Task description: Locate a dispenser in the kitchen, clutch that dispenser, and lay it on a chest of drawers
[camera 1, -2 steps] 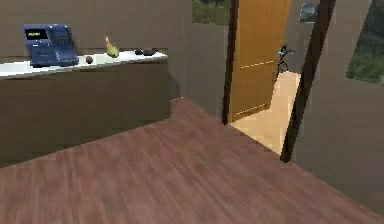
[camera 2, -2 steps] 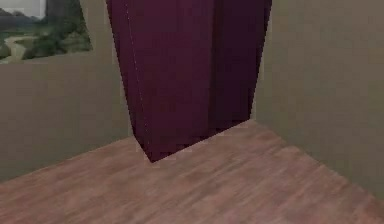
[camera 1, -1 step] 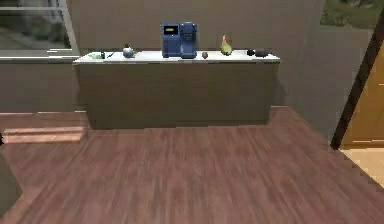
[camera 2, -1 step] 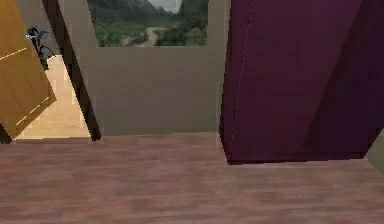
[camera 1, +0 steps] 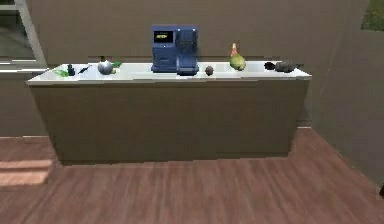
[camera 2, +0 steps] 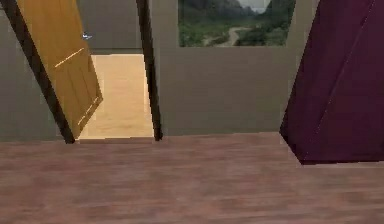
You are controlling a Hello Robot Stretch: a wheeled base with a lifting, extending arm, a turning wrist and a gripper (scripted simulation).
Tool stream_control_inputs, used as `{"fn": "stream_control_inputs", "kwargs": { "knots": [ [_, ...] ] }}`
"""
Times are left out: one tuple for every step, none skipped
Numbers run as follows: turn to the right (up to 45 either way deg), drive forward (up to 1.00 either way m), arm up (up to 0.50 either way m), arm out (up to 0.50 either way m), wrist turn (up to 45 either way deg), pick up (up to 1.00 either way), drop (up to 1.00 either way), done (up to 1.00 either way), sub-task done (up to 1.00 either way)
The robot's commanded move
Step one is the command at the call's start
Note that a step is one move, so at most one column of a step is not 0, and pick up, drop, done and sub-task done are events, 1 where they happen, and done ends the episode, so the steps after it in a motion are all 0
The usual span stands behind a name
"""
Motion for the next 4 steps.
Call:
{"fn": "stream_control_inputs", "kwargs": {
  "knots": [
    [-9.0,0.00,0.00,0.00,0.0,0.00,0.00,0.00,0.00],
    [0.0,1.00,0.00,0.00,0.0,0.00,0.00,0.00,0.00],
    [-12.0,0.00,0.00,0.00,0.0,0.00,0.00,0.00,0.00],
    [0.0,0.15,0.00,0.00,0.0,0.00,0.00,0.00,0.00]
  ]
}}
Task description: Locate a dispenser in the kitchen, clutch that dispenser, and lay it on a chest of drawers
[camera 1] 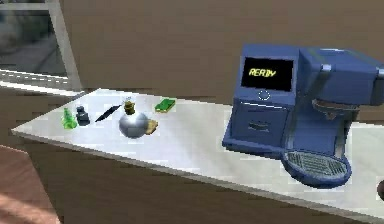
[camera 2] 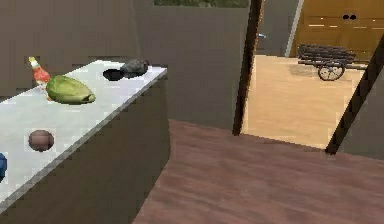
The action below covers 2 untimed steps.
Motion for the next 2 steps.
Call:
{"fn": "stream_control_inputs", "kwargs": {
  "knots": [
    [-45.0,0.00,0.00,0.00,0.0,0.00,0.00,0.00,0.00],
    [-45.0,0.00,0.00,0.00,0.0,0.00,0.00,0.00,0.00]
  ]
}}
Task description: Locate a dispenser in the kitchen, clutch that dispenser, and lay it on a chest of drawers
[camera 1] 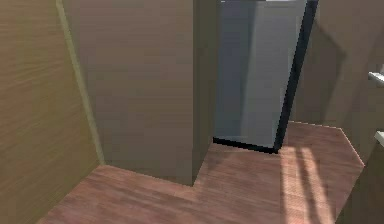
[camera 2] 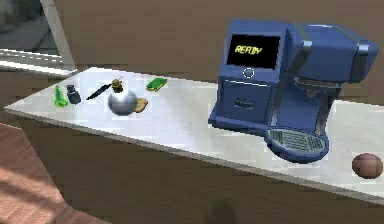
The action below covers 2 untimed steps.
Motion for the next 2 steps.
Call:
{"fn": "stream_control_inputs", "kwargs": {
  "knots": [
    [-15.0,0.00,0.00,0.00,0.0,0.00,0.00,0.00,0.00],
    [0.0,0.00,0.50,0.00,0.0,0.00,0.00,0.00,0.00]
  ]
}}
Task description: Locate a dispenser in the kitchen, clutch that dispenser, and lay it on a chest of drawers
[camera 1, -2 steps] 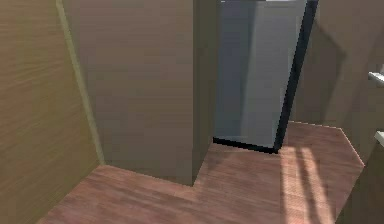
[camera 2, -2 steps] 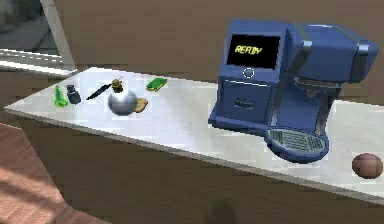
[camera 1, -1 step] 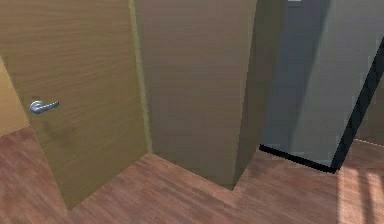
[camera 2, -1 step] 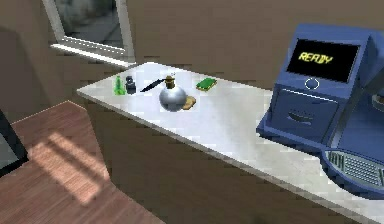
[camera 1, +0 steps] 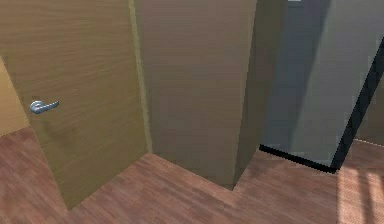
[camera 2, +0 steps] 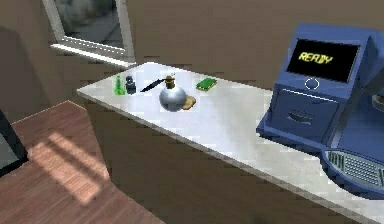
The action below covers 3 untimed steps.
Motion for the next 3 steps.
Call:
{"fn": "stream_control_inputs", "kwargs": {
  "knots": [
    [0.0,0.00,0.38,0.00,0.0,0.00,0.00,0.00,0.00],
    [0.0,0.00,0.00,0.46,0.0,0.00,0.00,0.00,0.00],
    [0.0,0.00,0.00,0.00,45.0,0.00,0.00,0.00,0.00]
  ]
}}
